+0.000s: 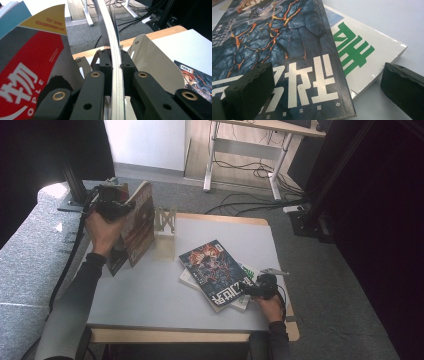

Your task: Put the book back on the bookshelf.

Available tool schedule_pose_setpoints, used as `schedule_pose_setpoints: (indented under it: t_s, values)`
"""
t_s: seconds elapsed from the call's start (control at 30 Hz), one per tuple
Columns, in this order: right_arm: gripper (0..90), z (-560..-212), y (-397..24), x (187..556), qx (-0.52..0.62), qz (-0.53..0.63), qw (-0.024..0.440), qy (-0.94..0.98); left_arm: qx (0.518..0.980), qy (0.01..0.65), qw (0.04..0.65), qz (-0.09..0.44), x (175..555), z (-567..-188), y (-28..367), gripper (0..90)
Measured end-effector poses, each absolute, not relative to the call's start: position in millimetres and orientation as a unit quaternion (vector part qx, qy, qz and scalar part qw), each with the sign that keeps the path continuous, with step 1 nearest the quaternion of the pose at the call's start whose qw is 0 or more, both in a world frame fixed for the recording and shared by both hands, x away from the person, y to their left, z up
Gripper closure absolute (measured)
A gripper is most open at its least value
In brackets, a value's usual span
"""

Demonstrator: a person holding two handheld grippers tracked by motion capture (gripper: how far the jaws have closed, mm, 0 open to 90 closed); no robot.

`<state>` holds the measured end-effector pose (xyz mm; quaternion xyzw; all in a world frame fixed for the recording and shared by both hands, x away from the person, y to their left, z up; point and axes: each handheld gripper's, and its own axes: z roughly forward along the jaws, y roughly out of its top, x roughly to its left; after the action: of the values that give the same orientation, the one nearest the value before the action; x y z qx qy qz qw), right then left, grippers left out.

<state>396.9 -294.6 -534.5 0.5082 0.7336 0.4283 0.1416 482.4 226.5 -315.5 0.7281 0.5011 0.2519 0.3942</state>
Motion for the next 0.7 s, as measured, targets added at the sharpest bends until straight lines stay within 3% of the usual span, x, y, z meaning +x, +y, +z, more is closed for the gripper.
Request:
schedule_pose_setpoints:
  t_s: [0.37, 0.7]
  values:
    - [0.0, -534.5, -294.6, 396.9, 0.508, 0.428, 0.142, 0.734, 0.73, 0.5, 0.392, 0.253, 484.4, -317.3, 227.6, 81.7]
    - [0.0, -534.6, -294.6, 396.8, 0.508, 0.429, 0.142, 0.734, 0.736, 0.487, 0.386, 0.268, 479.1, -313.1, 231.4, 67.5]
